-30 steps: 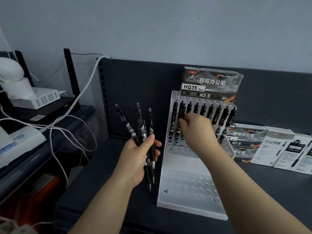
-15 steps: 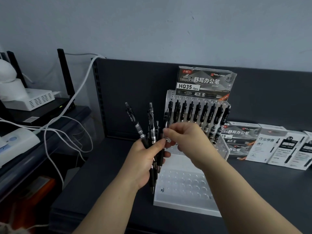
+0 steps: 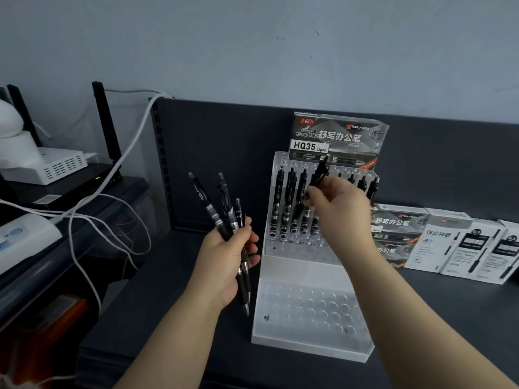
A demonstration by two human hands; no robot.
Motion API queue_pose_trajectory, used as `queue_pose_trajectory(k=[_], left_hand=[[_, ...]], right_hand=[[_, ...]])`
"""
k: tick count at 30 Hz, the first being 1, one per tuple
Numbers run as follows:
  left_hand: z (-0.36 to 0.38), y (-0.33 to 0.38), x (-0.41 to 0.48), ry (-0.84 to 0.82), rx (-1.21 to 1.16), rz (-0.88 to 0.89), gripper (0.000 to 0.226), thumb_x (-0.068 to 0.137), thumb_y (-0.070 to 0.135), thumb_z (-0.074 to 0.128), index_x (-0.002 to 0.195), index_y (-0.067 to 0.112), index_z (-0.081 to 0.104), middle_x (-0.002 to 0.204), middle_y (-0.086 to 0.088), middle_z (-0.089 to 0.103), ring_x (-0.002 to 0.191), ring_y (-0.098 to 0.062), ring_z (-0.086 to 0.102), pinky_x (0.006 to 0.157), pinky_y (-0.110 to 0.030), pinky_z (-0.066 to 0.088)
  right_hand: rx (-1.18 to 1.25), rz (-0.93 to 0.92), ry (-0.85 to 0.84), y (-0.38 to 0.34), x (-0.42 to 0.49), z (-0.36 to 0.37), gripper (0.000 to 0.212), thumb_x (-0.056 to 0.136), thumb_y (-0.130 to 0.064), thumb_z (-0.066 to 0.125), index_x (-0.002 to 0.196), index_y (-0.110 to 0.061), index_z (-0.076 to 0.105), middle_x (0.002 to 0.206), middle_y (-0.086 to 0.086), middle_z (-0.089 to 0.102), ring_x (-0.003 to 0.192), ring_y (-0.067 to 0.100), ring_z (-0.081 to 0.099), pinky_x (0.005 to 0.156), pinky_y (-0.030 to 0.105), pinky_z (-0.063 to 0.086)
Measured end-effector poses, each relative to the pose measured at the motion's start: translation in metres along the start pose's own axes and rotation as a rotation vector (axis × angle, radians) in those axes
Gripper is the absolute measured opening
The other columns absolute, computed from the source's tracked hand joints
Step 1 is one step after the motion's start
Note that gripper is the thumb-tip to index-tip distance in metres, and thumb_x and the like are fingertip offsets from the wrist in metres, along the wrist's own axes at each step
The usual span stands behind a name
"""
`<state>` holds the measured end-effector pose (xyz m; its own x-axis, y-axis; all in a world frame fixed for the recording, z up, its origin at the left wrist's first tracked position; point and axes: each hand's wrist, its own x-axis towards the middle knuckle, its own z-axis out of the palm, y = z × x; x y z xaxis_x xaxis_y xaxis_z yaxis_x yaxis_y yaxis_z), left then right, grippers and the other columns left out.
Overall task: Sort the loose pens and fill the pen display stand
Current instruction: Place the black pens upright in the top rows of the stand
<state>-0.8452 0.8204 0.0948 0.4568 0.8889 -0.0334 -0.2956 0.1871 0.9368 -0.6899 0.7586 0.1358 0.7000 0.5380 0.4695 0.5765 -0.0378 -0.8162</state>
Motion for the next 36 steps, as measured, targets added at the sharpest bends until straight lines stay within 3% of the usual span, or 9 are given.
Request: queue_pose_trajectory(k=[5, 9, 13, 18, 22, 24, 28, 32, 36], left_hand=[[-0.001, -0.001, 0.001, -0.021, 0.014, 0.03, 0.01, 0.093, 0.008, 0.054, 0.095, 0.01, 0.063, 0.073, -0.003, 0.068, 0.061, -0.01, 0.056, 0.056, -0.025, 0.053], [-0.001, -0.001, 0.002, -0.055, 0.02, 0.058, 0.009, 0.093, 0.008, 0.055, 0.094, 0.006, 0.063, 0.077, -0.004, 0.071, 0.064, -0.012, 0.061, 0.06, -0.026, 0.056], [0.002, 0.0, 0.003, -0.075, 0.013, 0.079, 0.01, 0.093, 0.009, 0.055, 0.094, 0.006, 0.064, 0.079, -0.004, 0.073, 0.068, -0.014, 0.065, 0.065, -0.03, 0.057], [0.007, 0.002, 0.001, -0.051, -0.018, 0.077, 0.01, 0.092, 0.009, 0.057, 0.087, 0.009, 0.065, 0.079, -0.004, 0.071, 0.073, -0.016, 0.066, 0.077, -0.039, 0.057], [0.01, 0.002, -0.001, -0.034, -0.031, 0.062, 0.004, 0.089, 0.01, 0.062, 0.086, 0.009, 0.064, 0.08, -0.003, 0.063, 0.076, -0.016, 0.06, 0.073, -0.038, 0.059], [0.011, 0.003, -0.001, -0.025, -0.051, 0.046, 0.002, 0.087, 0.011, 0.064, 0.085, 0.01, 0.064, 0.079, -0.001, 0.059, 0.078, -0.015, 0.056, 0.072, -0.038, 0.059], [0.014, 0.004, -0.003, -0.045, -0.152, -0.01, 0.004, 0.088, 0.009, 0.062, 0.085, 0.009, 0.064, 0.078, -0.002, 0.064, 0.083, -0.02, 0.063, 0.075, -0.041, 0.058], [0.022, 0.002, -0.006, -0.122, -0.164, -0.048, 0.011, 0.09, 0.011, 0.058, 0.087, 0.006, 0.067, 0.081, -0.007, 0.071, 0.084, -0.023, 0.069, 0.071, -0.039, 0.057], [0.031, 0.001, -0.01, -0.152, -0.106, -0.024, 0.015, 0.089, 0.013, 0.058, 0.093, 0.001, 0.067, 0.081, -0.009, 0.065, 0.07, -0.02, 0.06, 0.055, -0.029, 0.047]], right_hand=[[-0.153, -0.074, 0.013, -0.001, 0.003, 0.003, 0.028, 0.092, -0.023, 0.056, 0.115, -0.01, 0.061, 0.097, 0.001, 0.068, 0.083, 0.015, 0.064, 0.071, 0.024, 0.049], [-0.309, -0.092, -0.061, 0.004, 0.0, 0.008, 0.027, 0.093, -0.023, 0.054, 0.114, -0.008, 0.061, 0.094, 0.005, 0.068, 0.066, 0.01, 0.053, 0.052, 0.012, 0.035], [-0.376, -0.078, -0.084, 0.011, -0.003, 0.015, 0.028, 0.093, -0.025, 0.054, 0.114, -0.008, 0.061, 0.086, 0.002, 0.066, 0.062, 0.008, 0.047, 0.047, 0.011, 0.028], [-0.413, -0.055, -0.114, 0.01, 0.0, 0.016, 0.023, 0.092, -0.024, 0.054, 0.103, -0.006, 0.062, 0.075, 0.001, 0.061, 0.065, 0.017, 0.056, 0.052, 0.023, 0.041], [-0.476, -0.042, -0.181, 0.006, 0.003, 0.016, 0.023, 0.092, -0.022, 0.054, 0.094, -0.001, 0.063, 0.077, 0.011, 0.067, 0.072, 0.027, 0.063, 0.062, 0.032, 0.052], [-0.481, -0.037, -0.187, 0.005, 0.003, 0.014, 0.026, 0.091, -0.024, 0.057, 0.099, 0.0, 0.061, 0.084, 0.01, 0.067, 0.077, 0.026, 0.063, 0.067, 0.033, 0.053], [-0.299, -0.08, -0.156, -0.001, -0.018, 0.004, 0.019, 0.086, -0.028, 0.064, 0.099, -0.015, 0.057, 0.081, -0.005, 0.061, 0.074, 0.011, 0.059, 0.063, 0.021, 0.046], [0.038, 0.006, -0.519, -0.01, -0.047, 0.004, 0.006, 0.088, -0.022, 0.062, 0.091, -0.019, 0.067, 0.07, -0.006, 0.067, 0.051, -0.001, 0.057, 0.05, 0.01, 0.042], [0.225, 0.138, -0.643, -0.004, -0.048, -0.003, 0.018, 0.092, -0.018, 0.056, 0.077, -0.021, 0.067, 0.059, 0.001, 0.059, 0.046, 0.009, 0.045, 0.047, 0.019, 0.038]])
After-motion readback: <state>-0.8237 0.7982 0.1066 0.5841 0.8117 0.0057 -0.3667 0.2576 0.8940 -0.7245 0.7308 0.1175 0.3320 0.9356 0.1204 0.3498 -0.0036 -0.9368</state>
